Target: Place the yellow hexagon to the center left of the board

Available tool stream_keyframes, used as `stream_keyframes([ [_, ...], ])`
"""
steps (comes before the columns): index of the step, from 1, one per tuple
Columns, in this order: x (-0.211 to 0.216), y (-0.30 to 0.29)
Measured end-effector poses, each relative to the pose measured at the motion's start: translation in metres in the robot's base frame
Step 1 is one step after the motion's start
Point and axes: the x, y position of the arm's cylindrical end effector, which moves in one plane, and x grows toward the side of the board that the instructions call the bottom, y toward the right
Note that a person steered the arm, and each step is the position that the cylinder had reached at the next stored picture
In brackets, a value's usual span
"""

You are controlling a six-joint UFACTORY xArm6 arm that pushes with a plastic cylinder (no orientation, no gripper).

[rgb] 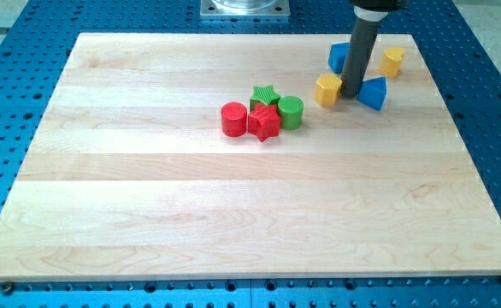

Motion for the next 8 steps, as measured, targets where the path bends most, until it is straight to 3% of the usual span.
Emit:
stream_keyframes([
  [2, 0.037, -0.035],
  [4, -0.007, -0.118],
  [5, -0.034, -0.083],
  [6, -0.051, -0.121],
  [7, -0.045, -0.222],
  [8, -0.05, -0.267],
])
